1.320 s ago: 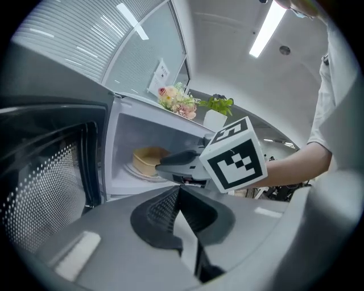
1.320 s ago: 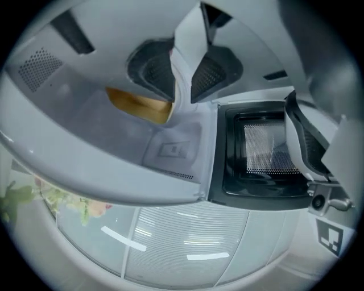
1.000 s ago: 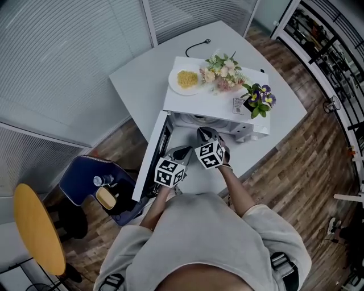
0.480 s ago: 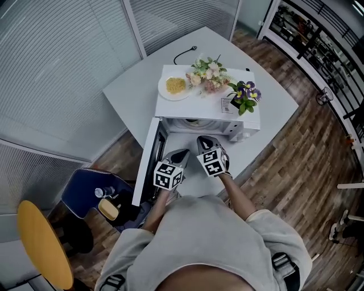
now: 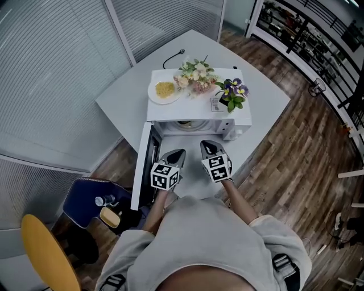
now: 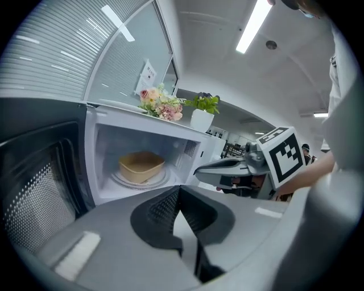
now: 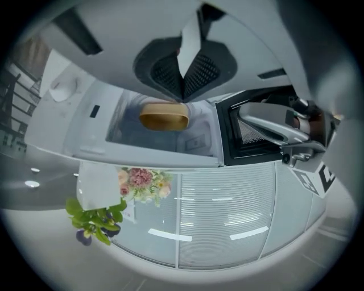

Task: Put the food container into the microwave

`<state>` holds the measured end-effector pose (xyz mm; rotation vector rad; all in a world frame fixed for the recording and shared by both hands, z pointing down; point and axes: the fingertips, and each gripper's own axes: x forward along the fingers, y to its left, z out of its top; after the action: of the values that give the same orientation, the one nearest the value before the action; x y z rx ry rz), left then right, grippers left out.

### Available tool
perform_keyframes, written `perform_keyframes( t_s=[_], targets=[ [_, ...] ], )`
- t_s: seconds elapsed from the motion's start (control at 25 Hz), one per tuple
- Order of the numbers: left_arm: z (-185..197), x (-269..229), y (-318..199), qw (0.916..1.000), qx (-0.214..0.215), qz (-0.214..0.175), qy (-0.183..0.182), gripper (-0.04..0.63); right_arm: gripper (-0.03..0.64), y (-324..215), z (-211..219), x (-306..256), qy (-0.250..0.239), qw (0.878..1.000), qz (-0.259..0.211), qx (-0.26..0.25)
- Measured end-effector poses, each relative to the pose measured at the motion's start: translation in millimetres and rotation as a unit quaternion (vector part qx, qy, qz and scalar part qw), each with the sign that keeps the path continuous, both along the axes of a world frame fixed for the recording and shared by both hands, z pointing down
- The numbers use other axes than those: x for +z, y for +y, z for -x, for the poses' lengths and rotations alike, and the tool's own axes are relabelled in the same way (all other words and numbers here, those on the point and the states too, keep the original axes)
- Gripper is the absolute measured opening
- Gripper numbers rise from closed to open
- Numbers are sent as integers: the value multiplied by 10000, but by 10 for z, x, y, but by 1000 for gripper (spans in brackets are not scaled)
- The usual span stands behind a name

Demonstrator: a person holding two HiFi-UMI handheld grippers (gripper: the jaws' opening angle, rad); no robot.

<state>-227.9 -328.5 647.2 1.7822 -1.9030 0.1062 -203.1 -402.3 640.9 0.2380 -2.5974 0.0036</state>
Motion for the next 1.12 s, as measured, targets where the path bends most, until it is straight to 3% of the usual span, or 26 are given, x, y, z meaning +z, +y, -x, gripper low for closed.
perform_keyframes(
  t_s=[1.12],
  targets=[
    [-112,42,-191,9995,293,10,-65,11,14,-381,-858,-134,-255,9930,53,1152]
  ],
)
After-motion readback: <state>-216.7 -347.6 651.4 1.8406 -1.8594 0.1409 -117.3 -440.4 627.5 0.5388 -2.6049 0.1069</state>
